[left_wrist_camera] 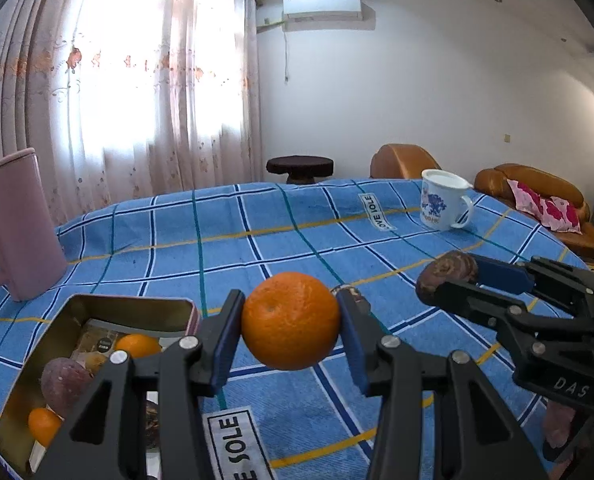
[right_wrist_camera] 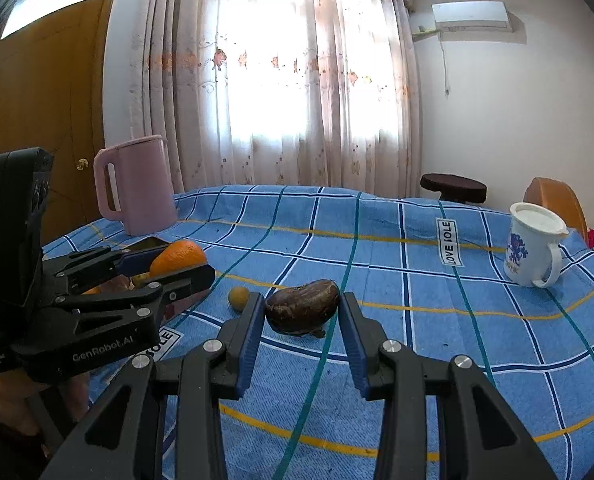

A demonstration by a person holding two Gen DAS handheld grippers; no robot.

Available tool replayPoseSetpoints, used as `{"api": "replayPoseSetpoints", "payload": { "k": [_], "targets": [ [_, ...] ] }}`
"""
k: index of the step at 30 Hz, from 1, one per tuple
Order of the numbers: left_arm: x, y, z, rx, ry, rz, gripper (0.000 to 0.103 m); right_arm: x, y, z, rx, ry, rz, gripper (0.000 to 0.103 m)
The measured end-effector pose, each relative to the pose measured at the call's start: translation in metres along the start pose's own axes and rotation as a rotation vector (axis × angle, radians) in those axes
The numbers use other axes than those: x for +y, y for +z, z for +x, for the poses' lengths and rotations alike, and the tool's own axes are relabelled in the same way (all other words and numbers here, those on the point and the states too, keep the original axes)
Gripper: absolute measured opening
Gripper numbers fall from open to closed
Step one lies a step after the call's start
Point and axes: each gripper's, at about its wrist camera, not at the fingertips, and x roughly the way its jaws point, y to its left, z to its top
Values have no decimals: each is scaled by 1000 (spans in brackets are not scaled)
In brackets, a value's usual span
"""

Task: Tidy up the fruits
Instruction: 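Carry the orange and brown fruit over the tin box and open both grippers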

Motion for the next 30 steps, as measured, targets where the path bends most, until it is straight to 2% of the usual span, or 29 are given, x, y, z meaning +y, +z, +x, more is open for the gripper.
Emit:
{"api": "replayPoseSetpoints", "payload": {
  "k": [15, 23, 30],
  "targets": [
    [1, -3, -18, -86, 14, -6, 48, 5, -2, -11, -69, -12, -31, 40],
    [5, -5, -22, -81, -1, -24, 48, 10, -1, -9, -58, -22, -53, 40],
    [17, -8, -27, -69, 1, -58, 48, 19, 3, -3, -40, 9, -51, 40]
  ]
}}
